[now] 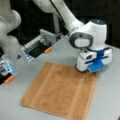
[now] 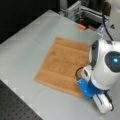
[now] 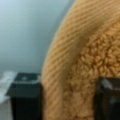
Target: Folding a towel twice
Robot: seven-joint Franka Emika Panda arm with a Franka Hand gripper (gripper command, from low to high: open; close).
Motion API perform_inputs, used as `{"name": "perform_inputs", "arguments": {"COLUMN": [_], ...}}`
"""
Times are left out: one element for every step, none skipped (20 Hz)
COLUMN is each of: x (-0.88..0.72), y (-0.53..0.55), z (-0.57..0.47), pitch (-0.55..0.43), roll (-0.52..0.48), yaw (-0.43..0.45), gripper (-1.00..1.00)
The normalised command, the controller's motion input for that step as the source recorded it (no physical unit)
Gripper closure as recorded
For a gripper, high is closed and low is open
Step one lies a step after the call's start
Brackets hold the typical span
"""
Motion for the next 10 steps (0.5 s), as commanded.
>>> {"name": "perform_inputs", "arguments": {"x": [0.11,0.11,0.09,0.07,0.04,-0.01,-0.06,-0.10,-0.11,-0.16], "y": [0.02,0.02,0.02,0.02,0.00,-0.02,-0.06,-0.08,-0.09,-0.13], "z": [-0.07,-0.06,-0.04,-0.01,0.04,0.10,0.17,0.20,0.21,0.23], "pitch": [-0.098,-0.097,-0.090,-0.078,-0.050,-0.030,-0.004,0.003,0.004,0.065], "roll": [-0.221,-0.221,-0.218,-0.216,-0.209,-0.201,-0.192,-0.188,-0.182,-0.169], "yaw": [0.152,0.151,0.153,0.155,0.159,0.167,0.178,0.180,0.177,0.206], "gripper": [1.00,1.00,1.00,1.00,1.00,1.00,1.00,1.00,1.00,1.00]}}
